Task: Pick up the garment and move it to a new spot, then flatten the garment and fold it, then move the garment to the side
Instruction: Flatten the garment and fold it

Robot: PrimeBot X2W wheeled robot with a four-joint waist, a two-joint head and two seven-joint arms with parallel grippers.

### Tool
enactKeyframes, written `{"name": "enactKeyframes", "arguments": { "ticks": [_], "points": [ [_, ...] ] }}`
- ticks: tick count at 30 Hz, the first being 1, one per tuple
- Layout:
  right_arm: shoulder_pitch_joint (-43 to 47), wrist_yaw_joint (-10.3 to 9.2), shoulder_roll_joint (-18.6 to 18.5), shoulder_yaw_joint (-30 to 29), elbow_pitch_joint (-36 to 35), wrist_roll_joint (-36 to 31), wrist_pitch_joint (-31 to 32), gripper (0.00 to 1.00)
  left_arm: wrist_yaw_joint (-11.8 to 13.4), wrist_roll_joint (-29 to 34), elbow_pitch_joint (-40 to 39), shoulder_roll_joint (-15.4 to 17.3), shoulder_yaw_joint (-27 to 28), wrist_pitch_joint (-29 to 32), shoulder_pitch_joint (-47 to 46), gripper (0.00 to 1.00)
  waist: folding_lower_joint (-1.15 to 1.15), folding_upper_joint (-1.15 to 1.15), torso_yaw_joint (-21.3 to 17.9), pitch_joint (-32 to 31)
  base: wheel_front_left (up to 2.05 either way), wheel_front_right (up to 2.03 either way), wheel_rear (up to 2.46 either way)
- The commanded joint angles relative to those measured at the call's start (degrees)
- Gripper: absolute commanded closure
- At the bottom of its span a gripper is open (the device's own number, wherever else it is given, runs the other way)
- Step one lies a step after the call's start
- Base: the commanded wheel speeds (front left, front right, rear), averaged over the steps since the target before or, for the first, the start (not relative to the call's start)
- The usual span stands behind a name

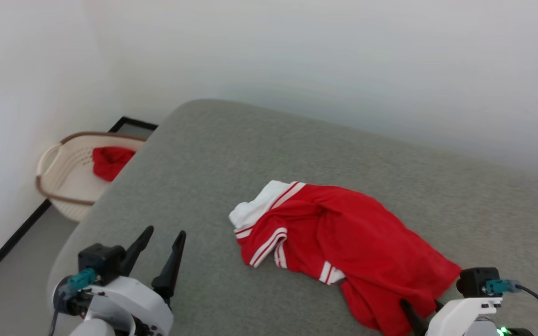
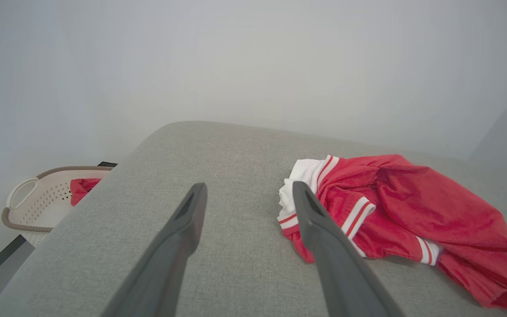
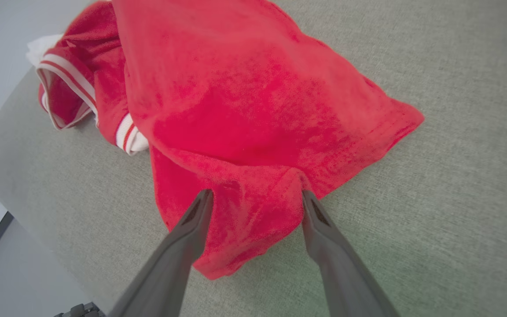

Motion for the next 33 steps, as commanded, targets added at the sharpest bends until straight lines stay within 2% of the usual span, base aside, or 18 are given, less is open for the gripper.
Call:
{"name": "enactKeyframes", "arguments": {
  "ticks": [1, 6, 7, 8, 9, 14, 20, 27, 33],
  "points": [
    [-1.32, 0.02, 0.23, -0.28, 0.76, -1.42, 0.98, 0.00, -0.47, 0.33, 0.62, -0.66, -0.22, -0.60, -0.94, 0.00, 0.00, 0.00, 3.24, 2.30, 0.00, 0.00, 0.00],
    [-3.28, 0.02, 0.57, -1.00, 4.99, -3.80, 2.08, 0.00, -1.03, 0.32, 2.31, -2.03, -0.49, -1.47, -2.04, 0.00, 0.00, 0.00, 4.76, 3.18, 0.00, 0.00, 0.00],
    [-3.76, 0.02, 0.64, -0.86, 5.73, -4.32, 2.04, 0.33, -1.18, 0.25, 2.58, -2.32, -0.48, -1.66, -2.18, 0.00, 0.00, 0.00, 4.97, 3.30, 0.00, 0.00, 0.00],
    [-4.30, 0.02, 0.69, -1.10, 6.49, -4.43, 1.59, 0.84, -1.27, 0.29, 2.84, -2.46, -0.50, -1.83, -2.25, 0.00, 0.00, 0.00, 5.10, 3.38, 0.00, 0.00, 0.00],
    [-4.68, 0.02, 0.68, -1.45, 7.17, -4.49, 1.37, 1.00, -1.41, 0.43, 3.09, -2.50, -0.50, -2.06, -2.35, 0.00, 0.00, 0.00, 5.20, 3.46, 0.00, 0.00, 0.00],
    [-6.67, 0.02, 0.75, -1.51, 8.99, -4.41, 0.97, 1.00, -1.35, 0.87, 3.61, -2.82, 0.22, -2.87, -2.38, 0.00, 0.00, 0.00, 5.22, 3.74, 0.00, 0.00, 0.00],
    [-9.58, 0.02, 0.72, -2.62, 7.39, -4.73, 0.42, 1.00, -1.53, 1.87, 3.45, -3.05, 1.23, -3.50, -0.90, 0.00, 0.00, 0.00, 5.09, 3.36, 0.00, 0.00, 0.00],
    [-14.41, 0.02, -1.81, -4.65, 6.38, -5.52, -0.28, 1.00, -2.17, 2.70, 2.79, -4.39, 1.38, -3.68, -0.42, 0.00, 0.00, 0.00, 5.68, 3.92, 0.00, 0.00, 0.00],
    [-19.24, 0.02, -4.83, -5.59, 8.42, -6.05, -2.27, 1.00, -2.96, 4.42, 1.97, -6.39, 1.36, -3.69, -1.44, 0.00, 0.00, 0.00, 6.95, 5.73, 0.00, 0.00, 0.00]
  ]
}}
